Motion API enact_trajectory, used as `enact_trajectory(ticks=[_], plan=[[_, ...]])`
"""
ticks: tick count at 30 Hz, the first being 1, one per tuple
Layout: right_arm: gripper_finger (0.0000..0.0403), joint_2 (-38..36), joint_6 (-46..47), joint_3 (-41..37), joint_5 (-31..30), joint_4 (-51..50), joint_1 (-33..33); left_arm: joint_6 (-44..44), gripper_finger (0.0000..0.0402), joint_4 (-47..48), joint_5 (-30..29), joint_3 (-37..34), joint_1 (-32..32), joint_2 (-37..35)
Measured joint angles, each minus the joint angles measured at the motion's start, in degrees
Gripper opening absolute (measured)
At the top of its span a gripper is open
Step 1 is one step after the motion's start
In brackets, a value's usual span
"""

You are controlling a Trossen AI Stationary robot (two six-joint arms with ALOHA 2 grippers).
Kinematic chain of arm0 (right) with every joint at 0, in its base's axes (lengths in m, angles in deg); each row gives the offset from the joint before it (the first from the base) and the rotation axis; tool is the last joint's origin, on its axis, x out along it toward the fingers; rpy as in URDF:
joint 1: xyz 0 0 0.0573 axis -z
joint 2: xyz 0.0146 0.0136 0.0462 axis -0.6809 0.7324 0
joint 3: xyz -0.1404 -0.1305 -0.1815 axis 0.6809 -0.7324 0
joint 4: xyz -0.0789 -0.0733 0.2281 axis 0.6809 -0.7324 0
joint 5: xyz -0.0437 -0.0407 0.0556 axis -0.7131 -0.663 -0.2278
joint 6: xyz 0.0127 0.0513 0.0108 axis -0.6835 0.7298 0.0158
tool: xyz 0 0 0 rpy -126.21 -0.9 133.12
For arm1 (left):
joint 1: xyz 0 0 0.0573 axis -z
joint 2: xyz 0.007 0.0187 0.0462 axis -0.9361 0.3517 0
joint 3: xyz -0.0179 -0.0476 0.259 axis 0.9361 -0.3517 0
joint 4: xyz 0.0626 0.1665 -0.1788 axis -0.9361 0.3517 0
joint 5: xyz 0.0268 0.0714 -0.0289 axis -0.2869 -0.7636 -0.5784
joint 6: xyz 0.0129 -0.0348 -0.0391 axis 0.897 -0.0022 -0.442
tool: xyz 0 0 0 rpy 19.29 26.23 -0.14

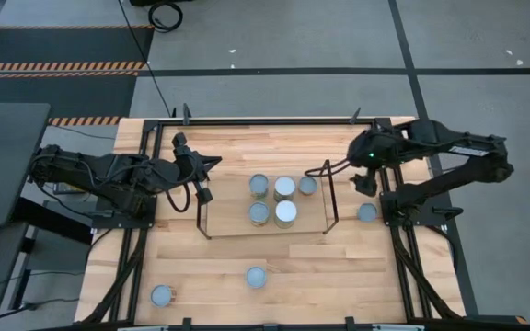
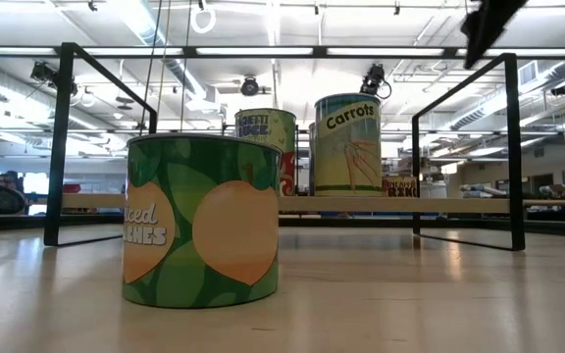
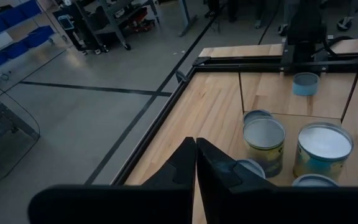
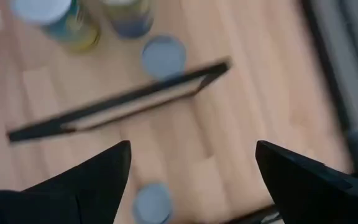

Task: Pick and place cans onto a shelf
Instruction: Put the canned tuna on the shelf

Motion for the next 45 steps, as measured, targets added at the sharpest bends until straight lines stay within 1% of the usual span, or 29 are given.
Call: enact_trajectory(ticks=[3, 10, 16, 21, 24, 30, 34, 37, 45], plan=[[0.0352, -1.5, 3.2, -4.1, 2.6, -0.5, -0.2, 0.0, 0.002, 0.0, 0.0, 0.0, 0.0, 0.0], [0.0365, -4.0, 8.2, -15.5, 5.3, 0.2, -1.2, 0.0, 0.002, 0.0, 0.0, 0.0, 0.0, 0.0], [0.0379, -6.3, 11.7, -25.3, 10.0, 4.2, -2.7, 0.0, 0.002, 0.0, 0.0, 0.0, 0.0, 0.0], [0.038, -7.7, 14.4, -32.6, 10.3, 5.3, -4.0, 0.0, 0.002, 0.0, 0.0, 0.0, 0.0, 0.0], [0.038, -7.8, 14.7, -33.2, 8.1, 6.8, -4.5, 0.0, 0.002, 0.0, 0.0, 0.0, 0.0, 0.0], [0.038, -7.5, 14.4, -33.3, 7.8, 8.0, -4.3, 0.0, 0.002, 0.0, 0.0, 0.0, 0.0, 0.0], [0.038, -5.9, 13.0, -33.3, 7.6, 8.3, -2.7, 0.0, 0.002, 0.0, 0.0, 0.0, 0.0, 0.0], [0.038, -3.3, 11.3, -33.3, 7.6, 9.5, -1.5, 0.0, 0.002, 0.0, 0.0, 0.0, 0.0, 0.0], [0.038, 3.0, 8.2, -33.3, 11.3, 10.5, 0.5, 0.0, 0.002, 0.0, 0.0, 0.0, 0.0, 0.0]])
